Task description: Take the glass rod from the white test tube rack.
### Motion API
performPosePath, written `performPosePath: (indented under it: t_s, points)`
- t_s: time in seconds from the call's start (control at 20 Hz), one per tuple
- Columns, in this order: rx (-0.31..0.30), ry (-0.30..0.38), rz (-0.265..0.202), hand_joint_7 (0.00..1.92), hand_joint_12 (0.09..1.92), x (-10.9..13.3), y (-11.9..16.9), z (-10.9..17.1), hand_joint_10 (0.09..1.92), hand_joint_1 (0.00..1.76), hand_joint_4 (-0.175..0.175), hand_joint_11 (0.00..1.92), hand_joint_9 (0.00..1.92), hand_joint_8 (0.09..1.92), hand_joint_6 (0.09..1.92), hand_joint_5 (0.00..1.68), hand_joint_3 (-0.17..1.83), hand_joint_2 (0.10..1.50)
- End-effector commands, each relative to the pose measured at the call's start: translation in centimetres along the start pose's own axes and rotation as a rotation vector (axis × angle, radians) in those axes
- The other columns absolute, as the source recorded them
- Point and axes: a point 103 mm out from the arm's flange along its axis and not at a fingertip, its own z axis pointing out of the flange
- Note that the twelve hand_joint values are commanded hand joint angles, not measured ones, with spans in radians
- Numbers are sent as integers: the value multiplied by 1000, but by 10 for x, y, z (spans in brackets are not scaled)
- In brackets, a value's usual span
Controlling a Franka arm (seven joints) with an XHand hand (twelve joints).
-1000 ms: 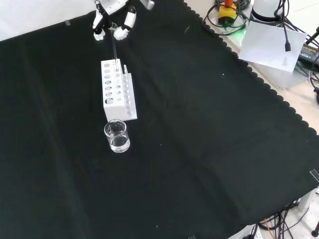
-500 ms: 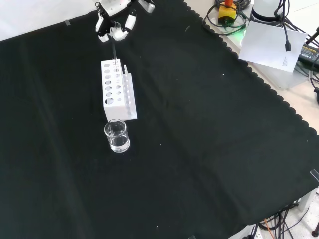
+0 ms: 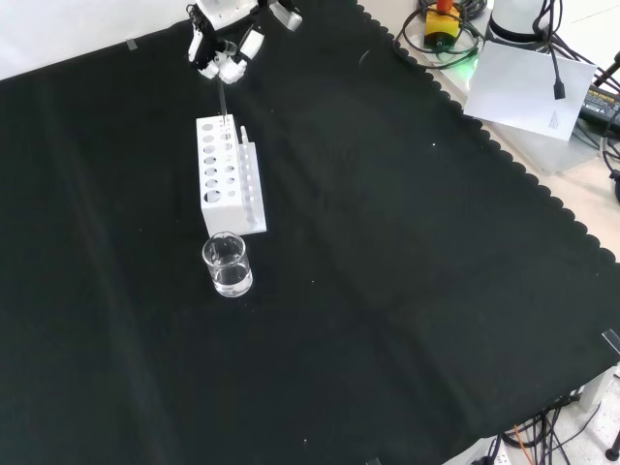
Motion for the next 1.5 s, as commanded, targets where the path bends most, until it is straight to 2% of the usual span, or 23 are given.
performPosePath:
  t_s: [0.05, 0.2, 0.35, 0.8, 1.25, 1.5]
  points:
    - [-168, 6, -13, 1253, 729, 7, 2, -9, 950, 1198, -175, 1578, 1607, 1166, 1082, 938, 545, 870]
    - [-226, -26, -16, 1044, 796, 12, -3, -27, 975, 1259, -175, 1544, 1550, 1269, 876, 908, 173, 1054]
    - [-256, -57, -21, 997, 848, 19, -8, -45, 963, 1267, -175, 1542, 1531, 1301, 817, 910, 28, 1127]
    - [-232, -95, -3, 963, 890, 23, -30, -78, 930, 1264, -175, 1561, 1558, 1345, 819, 897, 2, 1150]
    - [-288, -112, 1, 949, 911, 34, -61, -130, 905, 1262, -175, 1560, 1581, 1365, 821, 895, 1, 1155]
    - [-306, -114, -4, 948, 916, 41, -67, -143, 901, 1262, -175, 1561, 1587, 1366, 820, 895, 0, 1155]
